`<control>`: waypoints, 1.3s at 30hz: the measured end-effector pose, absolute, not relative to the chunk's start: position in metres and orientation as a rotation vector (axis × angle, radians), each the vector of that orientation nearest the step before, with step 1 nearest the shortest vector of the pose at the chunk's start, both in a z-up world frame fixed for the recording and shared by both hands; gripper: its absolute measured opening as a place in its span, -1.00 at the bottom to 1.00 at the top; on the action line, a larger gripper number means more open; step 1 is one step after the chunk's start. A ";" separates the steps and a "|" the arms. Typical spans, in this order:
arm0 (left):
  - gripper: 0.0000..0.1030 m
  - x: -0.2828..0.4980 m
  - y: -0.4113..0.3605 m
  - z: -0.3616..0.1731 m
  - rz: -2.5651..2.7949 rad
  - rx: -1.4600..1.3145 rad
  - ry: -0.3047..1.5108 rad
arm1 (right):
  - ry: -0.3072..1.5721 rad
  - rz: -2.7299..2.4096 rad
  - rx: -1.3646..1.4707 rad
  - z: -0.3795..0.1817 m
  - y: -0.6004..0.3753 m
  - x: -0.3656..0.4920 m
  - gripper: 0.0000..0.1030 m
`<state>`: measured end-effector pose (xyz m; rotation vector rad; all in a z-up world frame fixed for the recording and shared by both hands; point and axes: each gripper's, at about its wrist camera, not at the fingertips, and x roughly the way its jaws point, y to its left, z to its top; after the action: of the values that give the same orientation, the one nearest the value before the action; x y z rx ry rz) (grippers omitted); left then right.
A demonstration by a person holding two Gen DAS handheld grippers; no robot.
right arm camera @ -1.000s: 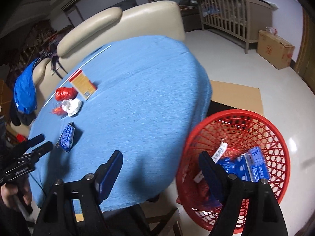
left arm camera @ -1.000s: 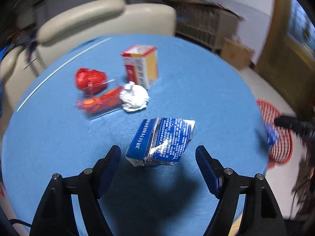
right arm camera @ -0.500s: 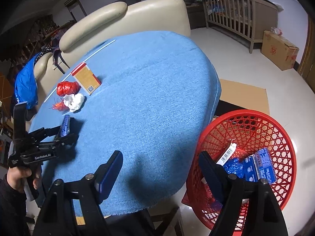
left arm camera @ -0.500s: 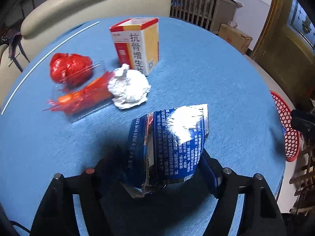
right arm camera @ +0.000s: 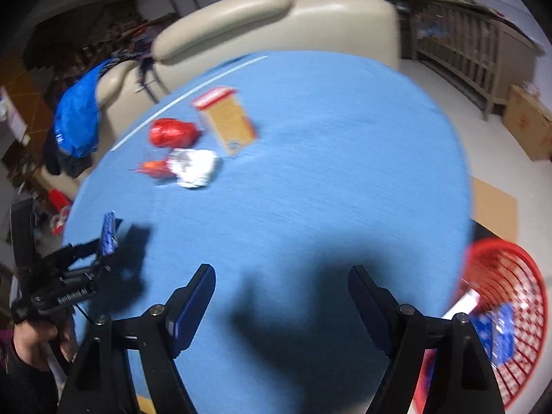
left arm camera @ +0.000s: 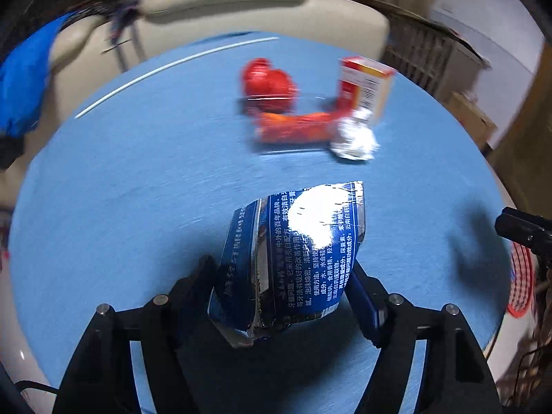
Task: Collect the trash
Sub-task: 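Grasp the blue printed packet with the left tool while the right tool grasps the white tissue, then carry the white tissue in the right tool over the red wastebasket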
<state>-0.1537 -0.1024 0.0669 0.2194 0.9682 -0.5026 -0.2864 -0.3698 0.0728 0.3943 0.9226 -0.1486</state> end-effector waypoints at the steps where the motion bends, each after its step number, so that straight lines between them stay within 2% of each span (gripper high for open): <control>1: 0.45 -0.154 -0.096 0.069 -0.484 0.206 0.964 | 0.917 -0.123 0.384 0.075 -0.361 -0.273 0.59; 10: 0.46 -0.151 -0.075 0.073 -0.432 0.094 0.968 | 0.907 -0.038 0.260 0.074 -0.307 -0.171 0.59; 20: 0.46 -0.144 -0.069 0.072 -0.420 0.069 0.967 | 0.968 -0.099 0.225 0.048 -0.306 -0.113 0.58; 21: 0.46 -0.143 -0.068 0.072 -0.420 0.065 0.969 | 0.967 -0.100 0.228 0.046 -0.306 -0.111 0.48; 22: 0.46 -0.143 -0.068 0.071 -0.420 0.066 0.970 | 0.969 -0.095 0.228 0.044 -0.306 -0.109 0.17; 23: 0.46 -0.143 -0.068 0.071 -0.420 0.068 0.972 | 0.978 -0.089 0.223 0.042 -0.306 -0.107 0.04; 25: 0.46 -0.141 -0.070 0.069 -0.420 0.070 0.974 | 0.983 -0.075 0.218 0.039 -0.305 -0.103 -0.06; 28: 0.46 -0.141 -0.070 0.069 -0.418 0.069 0.973 | 0.972 -0.061 0.238 0.041 -0.308 -0.105 -0.15; 39: 0.46 -0.150 -0.072 0.074 -0.377 0.088 0.967 | 0.916 -0.004 0.302 0.059 -0.313 -0.174 -0.15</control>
<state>-0.1499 -0.0719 0.0737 0.0876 0.9674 -0.3772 -0.1738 -0.3128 0.0592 0.3021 0.9158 -0.0035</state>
